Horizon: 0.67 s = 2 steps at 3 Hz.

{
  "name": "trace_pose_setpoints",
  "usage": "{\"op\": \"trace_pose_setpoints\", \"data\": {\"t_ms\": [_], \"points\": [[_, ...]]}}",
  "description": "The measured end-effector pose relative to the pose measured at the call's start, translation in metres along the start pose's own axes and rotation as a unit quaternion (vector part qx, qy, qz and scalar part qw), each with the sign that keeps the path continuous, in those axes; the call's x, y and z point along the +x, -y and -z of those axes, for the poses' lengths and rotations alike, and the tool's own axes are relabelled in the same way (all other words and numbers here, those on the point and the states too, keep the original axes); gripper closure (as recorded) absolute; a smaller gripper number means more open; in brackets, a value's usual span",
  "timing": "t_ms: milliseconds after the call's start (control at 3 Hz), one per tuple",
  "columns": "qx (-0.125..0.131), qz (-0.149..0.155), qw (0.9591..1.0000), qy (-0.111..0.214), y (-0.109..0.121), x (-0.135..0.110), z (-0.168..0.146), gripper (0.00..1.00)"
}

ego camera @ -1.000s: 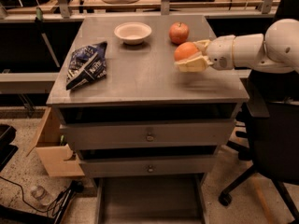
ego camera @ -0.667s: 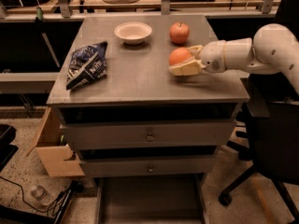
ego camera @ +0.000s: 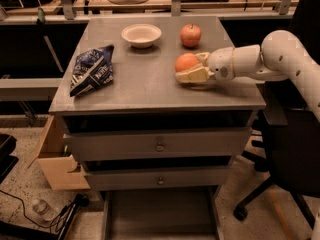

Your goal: Pick orange from bottom drawer and place on counter

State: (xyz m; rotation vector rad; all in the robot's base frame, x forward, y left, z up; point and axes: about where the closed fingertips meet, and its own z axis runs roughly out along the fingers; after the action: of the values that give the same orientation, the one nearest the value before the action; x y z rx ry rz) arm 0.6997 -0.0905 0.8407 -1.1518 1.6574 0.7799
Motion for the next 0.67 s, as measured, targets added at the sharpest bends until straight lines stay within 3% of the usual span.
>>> {"op": "trace_pose_setpoints", "data": {"t_ms": [667], "points": [[-0.002, 0.0, 1.0, 0.0, -0.0008, -0.0012, -0.0018, 0.38]]}}
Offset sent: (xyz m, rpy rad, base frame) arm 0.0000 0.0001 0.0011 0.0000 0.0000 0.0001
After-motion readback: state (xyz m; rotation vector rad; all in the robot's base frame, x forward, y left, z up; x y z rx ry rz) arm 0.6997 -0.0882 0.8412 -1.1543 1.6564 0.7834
